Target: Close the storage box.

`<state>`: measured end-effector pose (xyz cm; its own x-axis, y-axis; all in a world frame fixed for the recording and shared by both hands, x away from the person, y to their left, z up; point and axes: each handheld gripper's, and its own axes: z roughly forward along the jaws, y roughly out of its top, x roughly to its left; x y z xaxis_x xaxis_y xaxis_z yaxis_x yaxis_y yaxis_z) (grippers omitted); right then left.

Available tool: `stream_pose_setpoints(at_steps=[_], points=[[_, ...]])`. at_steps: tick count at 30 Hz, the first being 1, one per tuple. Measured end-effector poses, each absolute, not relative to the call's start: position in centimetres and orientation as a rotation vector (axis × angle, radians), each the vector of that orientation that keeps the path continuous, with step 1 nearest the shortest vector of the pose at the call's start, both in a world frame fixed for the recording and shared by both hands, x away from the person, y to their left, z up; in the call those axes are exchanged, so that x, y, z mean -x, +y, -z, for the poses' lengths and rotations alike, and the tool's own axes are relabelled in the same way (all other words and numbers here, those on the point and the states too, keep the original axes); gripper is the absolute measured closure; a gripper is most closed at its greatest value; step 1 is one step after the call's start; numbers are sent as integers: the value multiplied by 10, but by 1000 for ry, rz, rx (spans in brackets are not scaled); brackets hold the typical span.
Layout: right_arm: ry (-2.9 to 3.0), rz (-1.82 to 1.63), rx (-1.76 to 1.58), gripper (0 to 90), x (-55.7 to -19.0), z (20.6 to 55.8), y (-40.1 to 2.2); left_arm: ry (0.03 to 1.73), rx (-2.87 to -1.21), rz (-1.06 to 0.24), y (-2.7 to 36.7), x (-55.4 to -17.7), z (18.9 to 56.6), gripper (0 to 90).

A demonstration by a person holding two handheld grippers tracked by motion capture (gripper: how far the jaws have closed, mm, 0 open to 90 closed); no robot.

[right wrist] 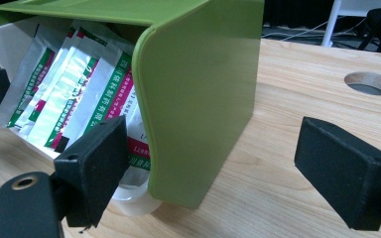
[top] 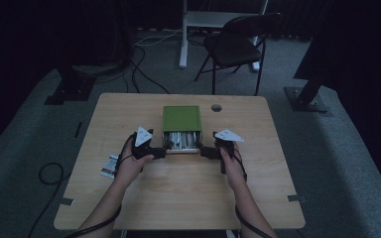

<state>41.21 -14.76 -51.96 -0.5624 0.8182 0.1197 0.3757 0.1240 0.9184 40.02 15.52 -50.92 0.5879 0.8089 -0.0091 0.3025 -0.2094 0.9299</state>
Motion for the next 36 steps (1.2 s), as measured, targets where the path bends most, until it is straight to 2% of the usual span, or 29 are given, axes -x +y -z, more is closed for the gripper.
stream_pose_setpoints(at_steps=[11, 36], points=[[2003, -1384, -1148, 134, -401, 522, -156, 936, -1803, -621, 155, -388, 505, 95], [2042, -1309, -1135, 134, -367, 533, -184, 981, -1846, -564, 160, -355, 518, 95]])
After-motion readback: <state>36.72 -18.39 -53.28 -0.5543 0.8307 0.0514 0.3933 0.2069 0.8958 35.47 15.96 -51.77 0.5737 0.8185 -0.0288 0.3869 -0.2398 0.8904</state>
